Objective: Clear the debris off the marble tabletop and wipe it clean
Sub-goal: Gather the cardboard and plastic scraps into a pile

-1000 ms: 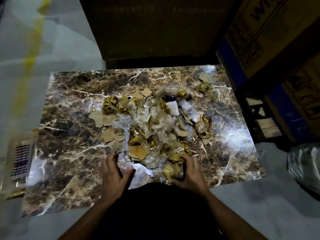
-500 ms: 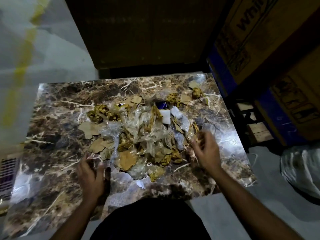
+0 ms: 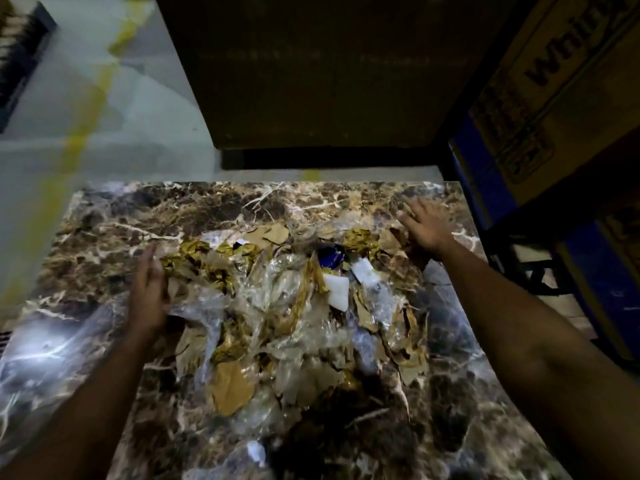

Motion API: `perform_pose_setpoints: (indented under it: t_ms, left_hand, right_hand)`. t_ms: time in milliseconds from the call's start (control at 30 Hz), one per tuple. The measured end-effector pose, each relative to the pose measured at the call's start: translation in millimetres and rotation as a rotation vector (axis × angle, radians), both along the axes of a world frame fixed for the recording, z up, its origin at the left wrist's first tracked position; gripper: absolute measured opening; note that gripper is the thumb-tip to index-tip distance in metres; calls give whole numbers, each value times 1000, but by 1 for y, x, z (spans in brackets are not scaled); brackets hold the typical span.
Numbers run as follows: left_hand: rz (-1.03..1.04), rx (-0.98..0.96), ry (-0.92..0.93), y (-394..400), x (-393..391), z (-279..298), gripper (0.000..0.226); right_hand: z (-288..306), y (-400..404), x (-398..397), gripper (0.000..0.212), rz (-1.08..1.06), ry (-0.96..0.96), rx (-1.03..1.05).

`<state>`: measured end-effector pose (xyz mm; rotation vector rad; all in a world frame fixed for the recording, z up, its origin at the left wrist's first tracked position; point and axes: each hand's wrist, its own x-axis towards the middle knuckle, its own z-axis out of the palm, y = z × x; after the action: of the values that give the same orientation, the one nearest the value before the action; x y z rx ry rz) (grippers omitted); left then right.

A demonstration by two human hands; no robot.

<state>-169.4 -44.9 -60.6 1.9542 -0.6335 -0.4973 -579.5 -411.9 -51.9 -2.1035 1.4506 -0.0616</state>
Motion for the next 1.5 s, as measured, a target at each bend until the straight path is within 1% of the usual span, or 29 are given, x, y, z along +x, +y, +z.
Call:
perform_pose_setpoints:
  t_ms: [67,167,233,300,367,400,467,567,633,733,833,900,967,1067,1200,1233,1300,1400,1467,1500]
  left_hand:
    - [-71,-28,17,-19,3,-1,48]
    - [-188,-2,2,-31,-8,-7,53]
    - [-219,7,10,-36,-20,-10,55]
    - [-186,-24,79,-41,-30,-4,51]
    - [-107,-50,148,-40,-32,7,35]
    - [-64,-56,137,-39,-27,13,34]
    - [-51,-44,105,-39,-9,14,36]
    - [-118,26,105,-50,8,17,39]
    - [-227,65,141,-63,2,14,39]
    - [-344,38,245,-80,-26,20,36]
    - [-344,54,270,-84,-39,31,37]
    - [-290,33,290,-86,-31,32,37]
    - [-289,28,292,-89,-21,30,38]
    - [-386,91,286,-105,-17,29,37]
    - [-564,140,292,-116,-26,30,34]
    - [-557,148,280,-113,-24,32,36]
    - [-495,121,274,-100,-21,47,39]
    - [-377,68,178,-49,-4,63,45]
    - [-300,93,125,-4,8,54,46]
    - [-264,100,147,16,8,44,44]
  right_hand:
    - [-6,10,19,74,56,-18,-9]
    - [-6,44,39,69,89,-77,-4]
    - [2,71,49,58,80,-179,62]
    - [15,88,55,46,63,-318,153]
    - [32,93,56,41,12,-412,229]
    - [39,90,56,40,-29,-453,257]
    - [47,76,57,41,-91,-505,285]
    - [46,67,75,43,-57,-478,356]
    - [40,80,93,46,8,-450,415]
    - [35,102,116,36,125,-393,463]
    - [41,104,123,30,169,-376,509]
    - [46,94,123,36,165,-382,468]
    - [51,82,128,42,122,-406,429]
    - [53,83,151,50,144,-348,439]
    - [45,102,173,49,312,-187,522]
    - [47,103,172,46,321,-191,528]
    - [56,97,159,39,274,-261,506]
    - [66,85,116,46,143,-337,357]
    - [60,90,78,43,29,-365,271]
    - [54,96,62,41,-25,-377,255]
